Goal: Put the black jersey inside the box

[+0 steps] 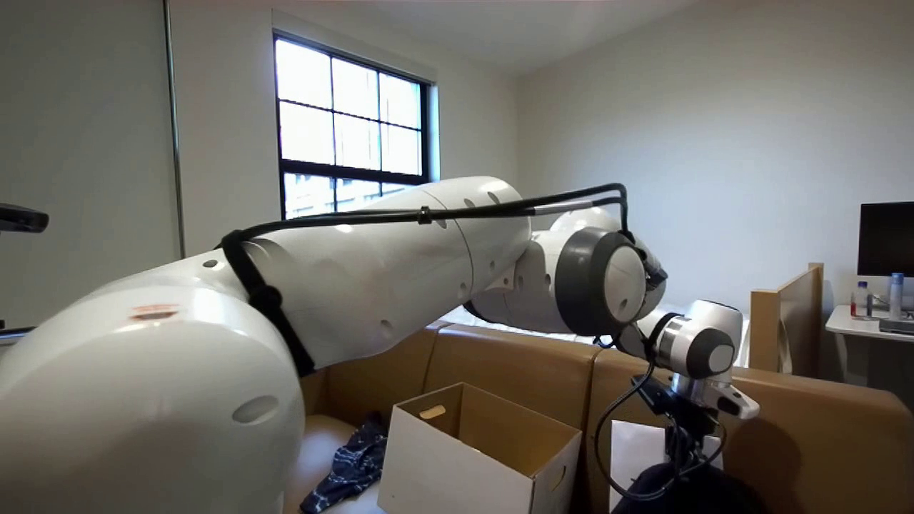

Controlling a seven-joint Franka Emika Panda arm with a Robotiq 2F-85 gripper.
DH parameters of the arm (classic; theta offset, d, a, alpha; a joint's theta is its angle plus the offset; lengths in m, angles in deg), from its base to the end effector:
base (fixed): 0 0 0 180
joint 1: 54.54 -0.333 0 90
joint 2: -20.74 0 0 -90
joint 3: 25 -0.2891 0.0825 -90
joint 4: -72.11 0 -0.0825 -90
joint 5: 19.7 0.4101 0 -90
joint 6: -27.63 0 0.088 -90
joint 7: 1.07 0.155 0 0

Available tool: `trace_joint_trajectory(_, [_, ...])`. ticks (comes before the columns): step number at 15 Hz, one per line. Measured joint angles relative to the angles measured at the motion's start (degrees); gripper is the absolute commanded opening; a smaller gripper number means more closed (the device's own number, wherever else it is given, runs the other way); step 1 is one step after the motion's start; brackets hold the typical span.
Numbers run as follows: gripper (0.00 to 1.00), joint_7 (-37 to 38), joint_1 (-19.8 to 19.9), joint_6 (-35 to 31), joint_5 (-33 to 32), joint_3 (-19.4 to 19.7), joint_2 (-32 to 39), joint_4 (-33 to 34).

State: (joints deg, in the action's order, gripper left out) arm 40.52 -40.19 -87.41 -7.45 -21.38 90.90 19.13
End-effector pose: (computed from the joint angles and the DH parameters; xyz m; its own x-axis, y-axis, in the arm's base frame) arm 0.7286 -0.1988 0.0342 0.4398 -0.8786 -0.1860 -0.8937 -0.4486 0.0055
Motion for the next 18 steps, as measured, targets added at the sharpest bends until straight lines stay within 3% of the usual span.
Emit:
trace_joint_trajectory(6, [0.09, 0.0, -5.6, -1.7, -3.6, 2.4, -12.6, -13.3])
trace_joint_trajectory(14, [0.09, 4.2, -11.6, -19.9, -2.3, 4.0, -29.3, -32.9])
trace_joint_trajectory(15, [0.16, 5.2, -12.2, -22.0, -2.2, 4.1, -31.5, -35.6])
trace_joint_trajectory(18, [0.16, 7.2, -13.9, -24.7, -2.2, 5.2, -37.1, -42.5])
